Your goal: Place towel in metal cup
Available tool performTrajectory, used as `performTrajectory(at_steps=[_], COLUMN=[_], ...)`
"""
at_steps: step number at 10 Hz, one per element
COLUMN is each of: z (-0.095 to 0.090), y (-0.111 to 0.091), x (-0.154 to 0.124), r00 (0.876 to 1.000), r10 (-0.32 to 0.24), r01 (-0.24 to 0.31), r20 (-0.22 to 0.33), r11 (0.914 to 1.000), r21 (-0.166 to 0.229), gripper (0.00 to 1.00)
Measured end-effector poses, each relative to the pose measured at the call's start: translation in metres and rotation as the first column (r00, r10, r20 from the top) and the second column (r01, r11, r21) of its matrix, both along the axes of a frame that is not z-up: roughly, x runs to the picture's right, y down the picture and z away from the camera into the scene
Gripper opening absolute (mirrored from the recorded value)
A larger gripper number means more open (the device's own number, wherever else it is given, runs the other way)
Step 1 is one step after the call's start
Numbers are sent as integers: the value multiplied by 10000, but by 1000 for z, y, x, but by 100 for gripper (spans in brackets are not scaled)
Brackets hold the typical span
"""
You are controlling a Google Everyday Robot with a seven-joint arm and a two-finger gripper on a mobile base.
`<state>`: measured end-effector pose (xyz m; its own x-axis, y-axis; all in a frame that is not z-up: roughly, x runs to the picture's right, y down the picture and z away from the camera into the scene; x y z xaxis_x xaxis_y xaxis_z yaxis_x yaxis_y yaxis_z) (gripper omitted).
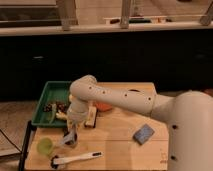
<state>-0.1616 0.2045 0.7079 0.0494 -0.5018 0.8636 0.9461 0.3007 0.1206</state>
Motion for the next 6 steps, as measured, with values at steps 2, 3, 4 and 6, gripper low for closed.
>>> performTrajectory(at_steps=[2, 3, 4, 6], z=[-2, -2, -2, -4], y=[4, 5, 6, 7], x=[-4, -5, -6, -10], r00=[9999, 9999, 9998, 9996], r10=[-77, -100, -115, -183], r01=[78, 101, 116, 184], r20=[112, 141, 154, 220], r11=[10000, 9999, 9999, 9998], r21=[-33, -39, -44, -39], gripper=[18, 28, 36, 57])
